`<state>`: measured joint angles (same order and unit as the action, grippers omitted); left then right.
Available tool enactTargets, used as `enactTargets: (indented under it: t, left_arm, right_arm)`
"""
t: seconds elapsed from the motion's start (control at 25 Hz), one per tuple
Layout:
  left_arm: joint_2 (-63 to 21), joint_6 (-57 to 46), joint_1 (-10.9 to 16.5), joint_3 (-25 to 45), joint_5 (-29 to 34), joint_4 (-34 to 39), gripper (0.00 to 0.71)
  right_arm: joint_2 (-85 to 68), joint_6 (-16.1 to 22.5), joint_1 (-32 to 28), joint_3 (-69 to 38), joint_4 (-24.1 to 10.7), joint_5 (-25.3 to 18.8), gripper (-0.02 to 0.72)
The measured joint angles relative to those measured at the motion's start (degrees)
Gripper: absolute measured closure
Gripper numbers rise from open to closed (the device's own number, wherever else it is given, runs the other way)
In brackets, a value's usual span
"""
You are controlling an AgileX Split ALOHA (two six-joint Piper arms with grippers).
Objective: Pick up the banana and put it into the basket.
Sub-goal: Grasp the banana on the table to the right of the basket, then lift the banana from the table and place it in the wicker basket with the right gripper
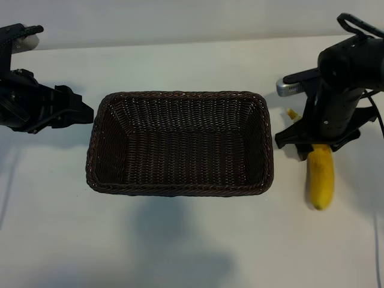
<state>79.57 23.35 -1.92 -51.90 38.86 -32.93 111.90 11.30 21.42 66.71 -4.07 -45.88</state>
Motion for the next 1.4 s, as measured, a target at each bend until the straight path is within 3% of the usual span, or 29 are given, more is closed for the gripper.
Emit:
enactTargets:
  t: [0.4,0.64,1.16,1.4]
  left_arm:
    - [0.0,0.0,0.0,0.0,1.03,0.0,0.113]
    - [0.0,0.0,0.0,0.0,1.08,0.0,0.113]
    - [0.0,0.19,0.0,0.0,1.31,0.0,0.113]
    - [0.0,0.14,0.0,0.0,1.31,0.0,0.113]
  right_arm:
    - [1.0,-0.15,0.0,0.0,0.32,1.42,0.131]
    - [1.0,-0.15,0.0,0.0,0.04,1.56,0.269]
    - [1.0,0.02,-0.06,0.0,-1.75,0.63,0.269]
    - [0.07,0.37,-0.06,3.02,-3.2,-2.23,0.269]
